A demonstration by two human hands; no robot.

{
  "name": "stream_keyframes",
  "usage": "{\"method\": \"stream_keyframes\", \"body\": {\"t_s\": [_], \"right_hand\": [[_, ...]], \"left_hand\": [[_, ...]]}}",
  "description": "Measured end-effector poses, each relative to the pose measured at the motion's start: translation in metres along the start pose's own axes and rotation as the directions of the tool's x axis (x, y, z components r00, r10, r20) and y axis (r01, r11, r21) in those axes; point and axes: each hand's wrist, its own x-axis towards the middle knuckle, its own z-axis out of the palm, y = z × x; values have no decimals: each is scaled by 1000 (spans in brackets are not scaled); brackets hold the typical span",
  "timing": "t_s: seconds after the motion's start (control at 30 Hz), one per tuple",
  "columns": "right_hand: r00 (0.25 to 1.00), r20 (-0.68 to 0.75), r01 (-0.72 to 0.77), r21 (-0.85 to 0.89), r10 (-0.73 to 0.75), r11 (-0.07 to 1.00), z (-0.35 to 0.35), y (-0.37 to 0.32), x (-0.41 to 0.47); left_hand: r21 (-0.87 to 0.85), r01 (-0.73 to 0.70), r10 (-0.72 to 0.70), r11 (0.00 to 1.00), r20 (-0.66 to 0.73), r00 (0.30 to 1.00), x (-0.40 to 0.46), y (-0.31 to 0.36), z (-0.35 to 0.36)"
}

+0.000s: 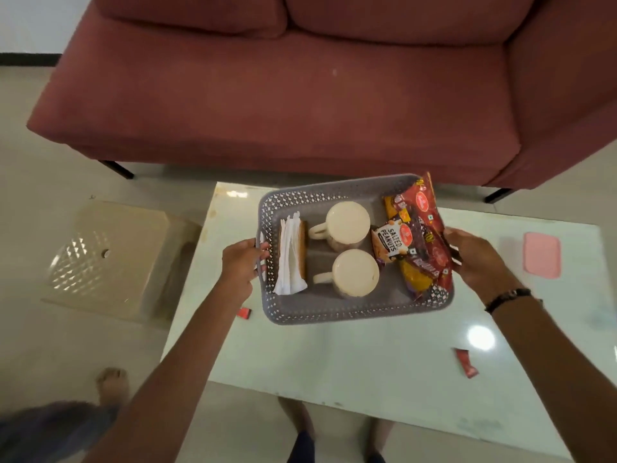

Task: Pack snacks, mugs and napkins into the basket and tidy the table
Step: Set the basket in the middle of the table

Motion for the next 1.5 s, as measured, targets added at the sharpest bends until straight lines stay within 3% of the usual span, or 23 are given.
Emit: {"method": "stream_keyframes", "body": {"t_s": [0.27,0.63,0.93,1.5], "right_hand": [[983,-91,-141,175,159,974,-64,72,-22],[976,-76,-182,221,203,958,-64,145,12],[977,-79,-175,220,196,960,-57,161,19],[982,-97,-141,192,162,971,-56,177,7]], "left_hand": [[92,66,-66,994,-4,998,-14,-58,63],[178,77,-55,981,-128,990,41,-110,87],[264,36,1,964,-139,990,57,-130,78],[295,3,8,956,-35,999,61,-132,65]]}}
